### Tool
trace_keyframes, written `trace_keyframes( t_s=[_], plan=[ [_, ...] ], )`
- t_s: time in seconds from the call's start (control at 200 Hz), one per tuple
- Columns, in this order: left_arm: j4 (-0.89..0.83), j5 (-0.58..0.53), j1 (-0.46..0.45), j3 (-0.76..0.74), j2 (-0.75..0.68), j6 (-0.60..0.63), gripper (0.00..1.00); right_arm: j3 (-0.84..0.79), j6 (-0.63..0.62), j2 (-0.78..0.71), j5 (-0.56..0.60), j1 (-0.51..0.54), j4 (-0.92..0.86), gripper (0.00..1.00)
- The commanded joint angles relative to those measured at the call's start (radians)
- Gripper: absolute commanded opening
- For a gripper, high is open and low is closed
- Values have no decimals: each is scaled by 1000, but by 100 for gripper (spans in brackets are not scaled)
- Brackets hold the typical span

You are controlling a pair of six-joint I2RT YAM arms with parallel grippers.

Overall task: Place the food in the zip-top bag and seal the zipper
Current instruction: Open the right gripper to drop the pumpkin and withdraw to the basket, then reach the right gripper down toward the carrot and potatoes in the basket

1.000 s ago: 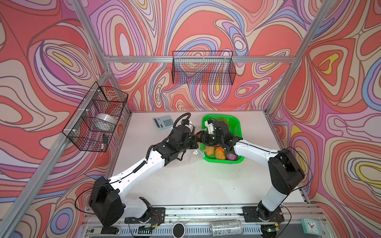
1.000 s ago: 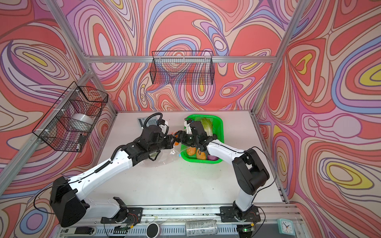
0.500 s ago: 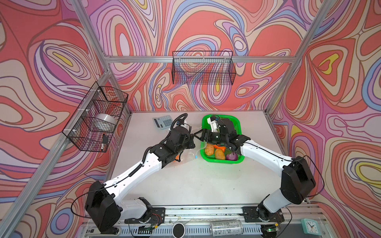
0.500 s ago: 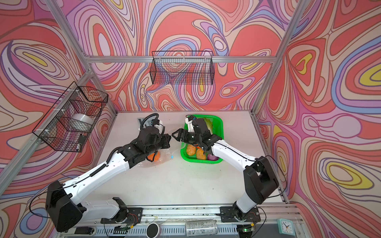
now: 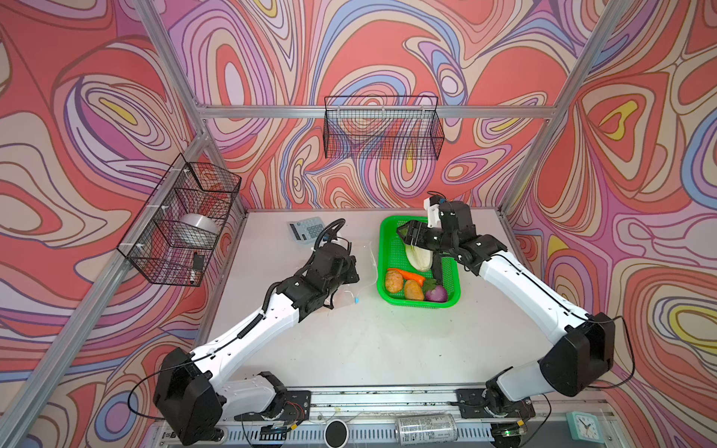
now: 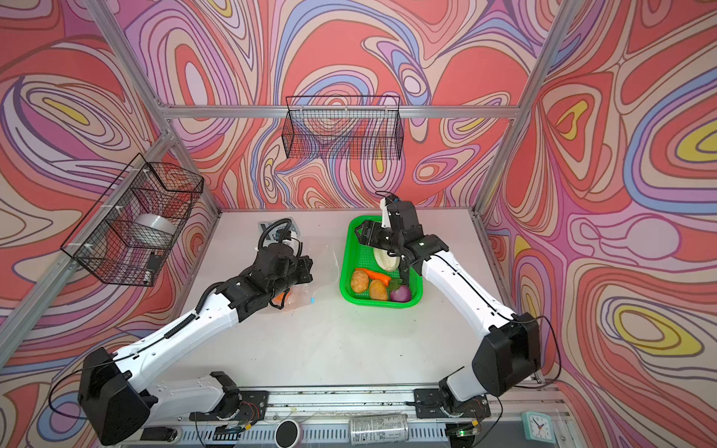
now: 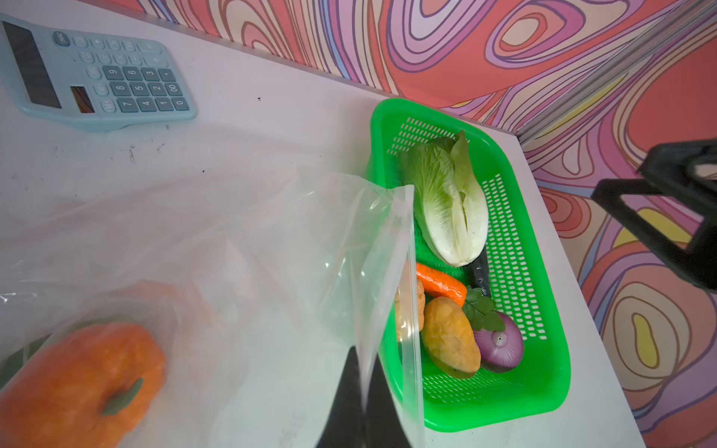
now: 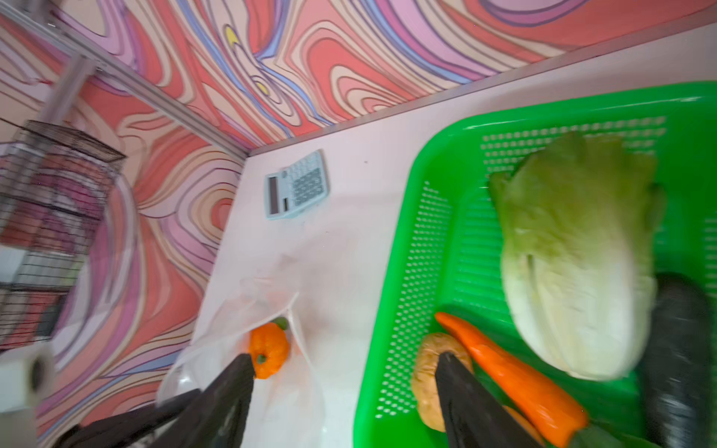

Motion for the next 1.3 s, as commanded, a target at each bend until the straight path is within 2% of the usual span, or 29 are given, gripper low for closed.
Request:
trace_keyframes(
  t_s=[0.0, 0.185, 0.29, 0.511, 0.671, 0.756, 0.941, 1.027, 1.082, 1.182, 1.292],
  plan=[
    [11, -20, 10, -14, -14, -22, 0, 35, -124, 42, 181, -6, -227, 76],
    [12, -11, 20, -29, -15, -28, 0, 48, -188, 119, 152, -5, -377, 75],
    [13, -10, 23, -34, -14, -33, 0, 15, -229, 132, 185, -5, -419, 75],
    [20, -3, 26, -29, -3, -37, 0, -5, -437, 196, 162, -6, -446, 77],
    [12, 9, 26, -18, 5, -40, 0, 24, -515, 270, 166, -5, -415, 74],
    [0, 5, 26, -13, 3, -38, 0, 54, -521, 341, 173, -6, -413, 69],
    [-11, -21, 27, -12, -5, -36, 0, 51, -494, 399, 226, -6, -349, 58],
    [-5, -19, 29, -6, 4, -36, 0, 49, -476, 408, 186, -7, -320, 55],
    [-7, -9, 27, 5, 15, -35, 0, 56, -454, 414, 153, -6, -325, 57],
    [-14, 8, 28, 25, 29, -33, 0, 74, -392, 403, 117, -5, -369, 71],
    [-14, 9, 27, 21, 28, -35, 0, 60, -306, 365, 74, -5, -402, 76]
  ],
)
